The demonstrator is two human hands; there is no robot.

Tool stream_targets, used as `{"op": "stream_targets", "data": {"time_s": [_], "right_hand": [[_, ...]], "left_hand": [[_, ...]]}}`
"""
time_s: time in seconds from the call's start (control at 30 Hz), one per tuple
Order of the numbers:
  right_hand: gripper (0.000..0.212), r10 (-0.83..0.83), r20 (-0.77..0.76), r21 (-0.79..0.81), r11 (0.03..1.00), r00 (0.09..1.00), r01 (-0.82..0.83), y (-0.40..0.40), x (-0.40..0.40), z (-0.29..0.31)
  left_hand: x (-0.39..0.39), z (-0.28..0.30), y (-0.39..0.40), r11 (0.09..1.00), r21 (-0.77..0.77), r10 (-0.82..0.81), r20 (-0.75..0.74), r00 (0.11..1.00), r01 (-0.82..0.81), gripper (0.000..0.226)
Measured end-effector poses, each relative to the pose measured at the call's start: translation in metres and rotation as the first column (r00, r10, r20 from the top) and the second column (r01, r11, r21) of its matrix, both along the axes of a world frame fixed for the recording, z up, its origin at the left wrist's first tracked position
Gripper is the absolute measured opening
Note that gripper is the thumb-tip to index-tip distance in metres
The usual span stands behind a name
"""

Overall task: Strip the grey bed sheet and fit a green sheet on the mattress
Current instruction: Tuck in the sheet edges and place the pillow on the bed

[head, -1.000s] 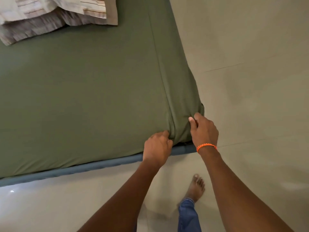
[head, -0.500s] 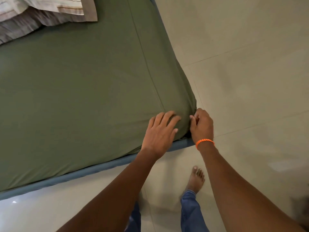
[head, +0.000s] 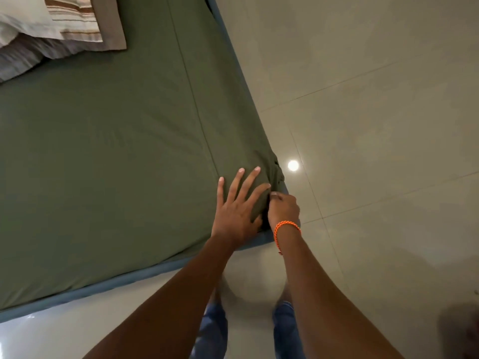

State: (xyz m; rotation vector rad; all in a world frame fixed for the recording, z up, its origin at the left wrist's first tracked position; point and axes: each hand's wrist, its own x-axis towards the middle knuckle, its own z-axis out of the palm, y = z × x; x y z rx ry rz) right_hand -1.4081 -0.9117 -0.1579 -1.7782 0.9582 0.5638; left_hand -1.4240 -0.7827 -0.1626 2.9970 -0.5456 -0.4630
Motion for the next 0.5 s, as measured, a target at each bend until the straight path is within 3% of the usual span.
{"op": "stream_targets", "data": {"time_s": [0.13,0.23,0.33,0.4,0.5], "right_hand": [[0.04,-0.195,-0.02,0.032,0.98,0.981,0.195,0.007,0.003,0.005],[0.04,-0.386,-0.118,0.131,0.907,0.915,0.4,0.002,0.004,-0.001],[0.035,-0.475,-0.21,0.25,0.819,0.855,0.516,0.002,0.006,-0.014],[0.031,-0.482,-0.247,0.297,0.788,0.84,0.539,0.004,0.006,-0.023],[0.029,-0.554,-0.31,0.307,0.711,0.772,0.633,0.005,0.014,-0.011]], "left_hand": [[0.029,0.014,-0.013,0.996,-0.08,0.039,0.012,0.999,-0.038,0.035],[0.075,0.013,-0.043,0.982,0.124,-0.151,0.075,0.986,0.141,0.04],[0.11,0.002,-0.064,0.823,0.329,-0.415,-0.208,0.886,0.463,0.049],[0.123,-0.002,-0.071,0.786,0.331,-0.415,-0.345,0.842,0.523,0.045],[0.137,0.002,-0.083,0.742,0.365,-0.406,-0.423,0.81,0.562,0.04]]}}
